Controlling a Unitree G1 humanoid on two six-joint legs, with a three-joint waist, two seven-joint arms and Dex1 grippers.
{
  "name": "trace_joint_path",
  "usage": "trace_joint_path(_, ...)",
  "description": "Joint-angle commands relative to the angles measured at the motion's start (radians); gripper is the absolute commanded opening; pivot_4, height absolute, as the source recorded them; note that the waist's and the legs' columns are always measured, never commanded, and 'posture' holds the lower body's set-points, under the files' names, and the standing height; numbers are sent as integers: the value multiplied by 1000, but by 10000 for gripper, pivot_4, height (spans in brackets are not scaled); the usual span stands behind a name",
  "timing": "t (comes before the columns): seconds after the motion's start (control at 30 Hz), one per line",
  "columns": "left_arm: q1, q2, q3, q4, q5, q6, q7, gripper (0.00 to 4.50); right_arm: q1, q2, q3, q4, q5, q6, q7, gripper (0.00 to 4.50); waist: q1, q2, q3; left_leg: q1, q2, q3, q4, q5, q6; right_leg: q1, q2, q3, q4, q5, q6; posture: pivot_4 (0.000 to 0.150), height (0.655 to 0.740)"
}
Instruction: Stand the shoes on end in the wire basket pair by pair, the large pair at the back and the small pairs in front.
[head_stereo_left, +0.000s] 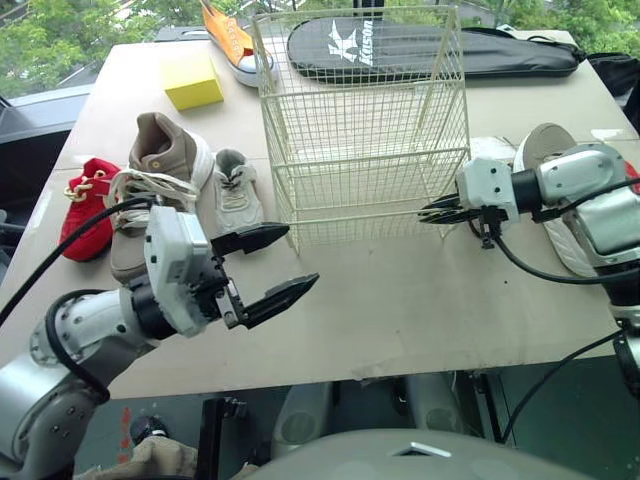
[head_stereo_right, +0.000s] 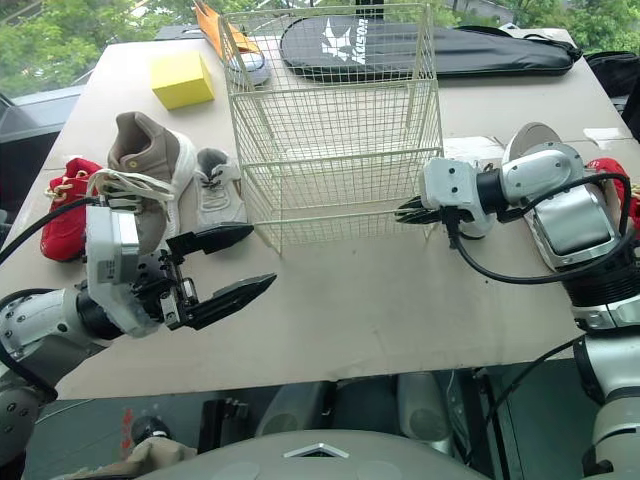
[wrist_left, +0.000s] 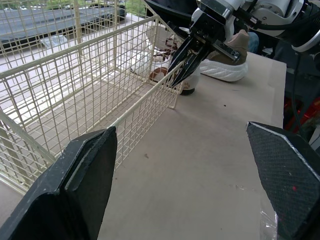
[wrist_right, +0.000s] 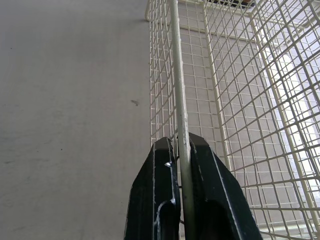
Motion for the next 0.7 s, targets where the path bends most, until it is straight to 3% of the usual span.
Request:
trace_joint_path(0.03,-8,14,24,-37,-22,-14,-3,45000,2,-8,-35,-67,59,65,27,9096,1,1,1,0,0,0,0,0,0,0,0,0,0,0,0,1500,7400)
trace_joint_path(0.23,-85,28,-35,-5,-30,-4,-17,45000,92,-49,-255,-295,211,260,-115,40229,9,5,3,-2,-1,-1,0,0,0,-1,-1,0,0,0,0,1500,7400)
trace_joint_path(0.27,-105,32,-50,5,-31,-2,-27,45000,121,-64,-304,-347,236,304,-147,43566,15,5,3,-2,-1,-1,0,0,0,-1,-1,-1,0,0,0,1500,7400)
trace_joint_path(0.5,-259,26,-169,74,-47,24,-81,45000,342,-127,-753,-656,508,736,-425,44669,35,6,4,-5,-4,-3,0,0,1,-1,-3,-3,-1,0,0,1500,7400)
trace_joint_path(0.57,-325,15,-235,119,-31,27,-124,45000,396,-93,-913,-715,529,890,-585,44669,33,6,4,-4,-4,-2,1,0,1,-1,-3,-3,-1,0,0,1500,7400)
trace_joint_path(0.7,-465,-32,-352,225,16,18,-203,45000,624,-66,-1126,-864,515,1007,-666,44669,39,7,3,-5,-7,0,0,-1,2,0,-3,-5,-1,0,0,1500,7400)
